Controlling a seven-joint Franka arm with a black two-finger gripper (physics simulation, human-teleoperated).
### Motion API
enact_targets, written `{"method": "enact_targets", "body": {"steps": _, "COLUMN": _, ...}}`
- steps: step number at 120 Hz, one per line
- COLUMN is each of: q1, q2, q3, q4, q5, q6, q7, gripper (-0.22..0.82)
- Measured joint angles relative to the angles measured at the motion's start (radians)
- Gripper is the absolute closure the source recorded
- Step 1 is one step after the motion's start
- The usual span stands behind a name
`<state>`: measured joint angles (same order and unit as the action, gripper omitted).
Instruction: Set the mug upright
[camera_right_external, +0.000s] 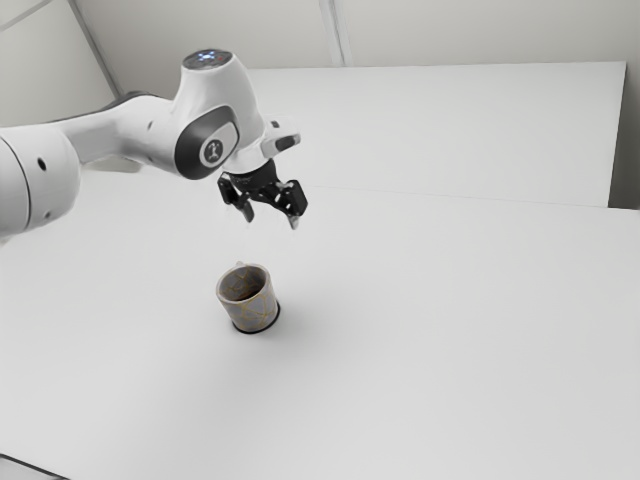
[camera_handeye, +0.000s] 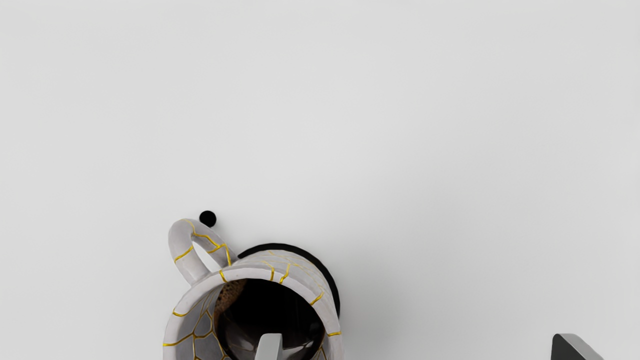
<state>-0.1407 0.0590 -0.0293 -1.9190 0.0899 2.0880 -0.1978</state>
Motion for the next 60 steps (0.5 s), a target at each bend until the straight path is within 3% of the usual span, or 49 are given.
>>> {"method": "enact_targets", "body": {"steps": 29, "q1": 0.036, "q2": 0.031, "q3": 0.033, "q4": 0.273, "q5": -0.12, "q6": -0.155, "q7": 0.121, "gripper": 0.01}}
{"method": "enact_targets", "body": {"steps": 60, "q1": 0.052, "q2": 0.063, "q3": 0.05, "q4": 0.44, "q5": -0.15, "q6": -0.373, "q7": 0.231, "gripper": 0.0}}
